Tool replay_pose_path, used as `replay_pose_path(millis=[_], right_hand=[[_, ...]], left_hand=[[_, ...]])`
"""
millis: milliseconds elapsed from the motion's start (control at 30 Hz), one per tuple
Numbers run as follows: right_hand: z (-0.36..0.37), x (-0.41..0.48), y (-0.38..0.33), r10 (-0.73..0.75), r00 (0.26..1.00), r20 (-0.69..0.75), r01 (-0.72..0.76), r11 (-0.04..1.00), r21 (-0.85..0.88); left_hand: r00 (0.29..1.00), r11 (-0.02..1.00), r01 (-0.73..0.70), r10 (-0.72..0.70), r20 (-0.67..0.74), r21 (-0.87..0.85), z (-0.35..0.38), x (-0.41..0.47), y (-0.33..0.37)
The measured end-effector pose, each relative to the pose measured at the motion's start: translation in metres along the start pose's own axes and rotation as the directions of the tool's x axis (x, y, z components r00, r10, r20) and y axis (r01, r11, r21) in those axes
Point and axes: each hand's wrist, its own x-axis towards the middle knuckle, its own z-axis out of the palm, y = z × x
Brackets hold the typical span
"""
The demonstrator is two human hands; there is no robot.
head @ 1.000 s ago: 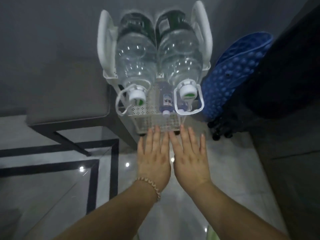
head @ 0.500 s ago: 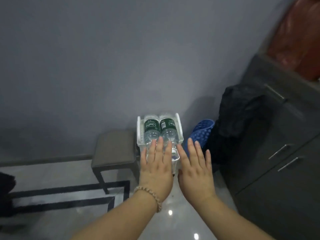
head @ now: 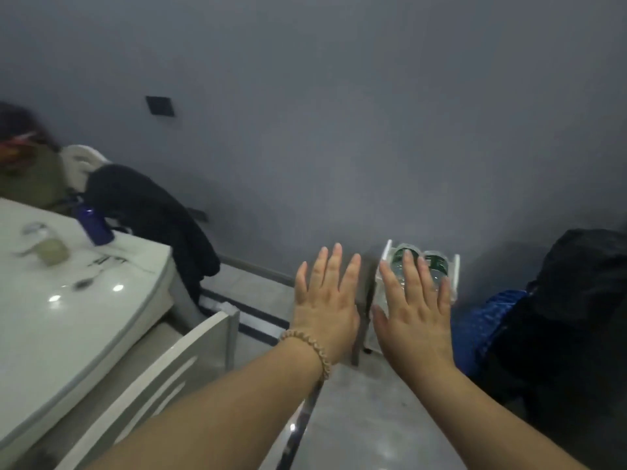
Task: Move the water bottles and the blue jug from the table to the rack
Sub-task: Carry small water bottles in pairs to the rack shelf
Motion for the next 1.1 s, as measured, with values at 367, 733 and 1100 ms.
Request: replay_pose_path(millis=[367, 733, 1100], right_hand=[[-0.035, -0.076, -0.235, -0.298, 0.954, -0.034, 0.297, 0.922, 0.248], [-0.041, -0.220, -0.528, -0.385, 0.919, 0.082, 0.325, 0.860, 0.393], [0.005, -0.217, -0.644, -0.469, 0.877, 0.106, 0.405, 0.839, 0.363]], left_hand=[[0.963, 0.978, 0.209, -0.203, -0.180, 0.017, -0.108, -0.178, -0.167], [0.930, 0.924, 0.365, -0.357, -0.080, 0.114, -0.195, -0.427, -0.378], [0.892, 0.890, 0.441, -0.449, 0.055, 0.116, -0.166, -0.468, -0.510]])
